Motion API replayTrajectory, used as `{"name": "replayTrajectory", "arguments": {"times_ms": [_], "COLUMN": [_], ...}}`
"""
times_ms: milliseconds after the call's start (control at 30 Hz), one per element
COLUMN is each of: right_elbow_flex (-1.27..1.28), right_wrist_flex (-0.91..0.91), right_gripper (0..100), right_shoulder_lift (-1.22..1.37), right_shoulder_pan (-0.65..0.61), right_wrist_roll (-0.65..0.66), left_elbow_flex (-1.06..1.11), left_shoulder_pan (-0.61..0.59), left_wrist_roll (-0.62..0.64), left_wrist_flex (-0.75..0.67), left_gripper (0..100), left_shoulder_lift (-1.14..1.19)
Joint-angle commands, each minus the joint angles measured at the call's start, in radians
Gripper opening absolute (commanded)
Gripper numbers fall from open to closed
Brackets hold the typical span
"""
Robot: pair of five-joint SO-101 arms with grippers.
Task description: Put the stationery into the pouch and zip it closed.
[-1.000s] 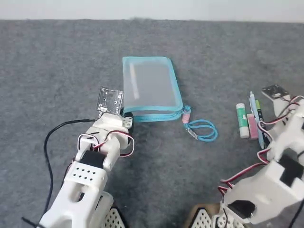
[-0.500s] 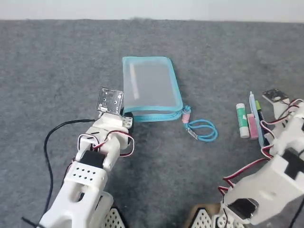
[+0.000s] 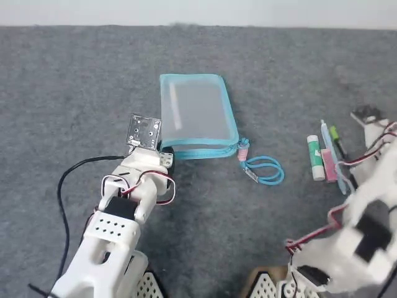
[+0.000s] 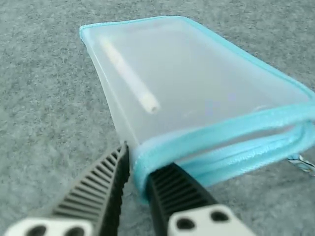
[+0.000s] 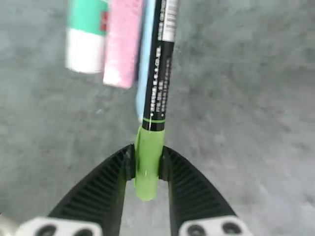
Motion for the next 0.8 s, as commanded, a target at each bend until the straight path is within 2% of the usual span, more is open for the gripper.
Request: {"name": "replayTrajectory", "arguments": {"times_ms": [0, 133, 267, 567, 767], "right_elbow_flex": [-0.002, 0.000, 0.003, 0.284, 0.336], "right_wrist_flex": [0.124, 0.266, 0.407, 0.404, 0.389], "right_gripper": [0.6, 0.6, 0.6, 0.6, 0.6], "right_shoulder_lift": [-0.282, -0.472, -0.634, -0.898, -0.898], "right_shoulder_pan": [-0.054, -0.166, -0.349, -0.802, -0.908], "right_wrist_roll": [-0.014, -0.011, -0.015, -0.015, -0.095], "left_elbow_flex": [-0.005, -0.005, -0.005, -0.008, -0.008], "left_shoulder_pan": [-0.003, -0.003, -0.003, -0.003, -0.002], "left_wrist_roll": [-0.009, -0.009, -0.009, -0.009, -0.009], "left_wrist_flex": [-0.025, -0.025, -0.025, -0.026, -0.026], "left_gripper": [1, 1, 1, 1, 1], "left_shoulder_lift": [-0.002, -0.002, -0.002, -0.003, -0.006]}}
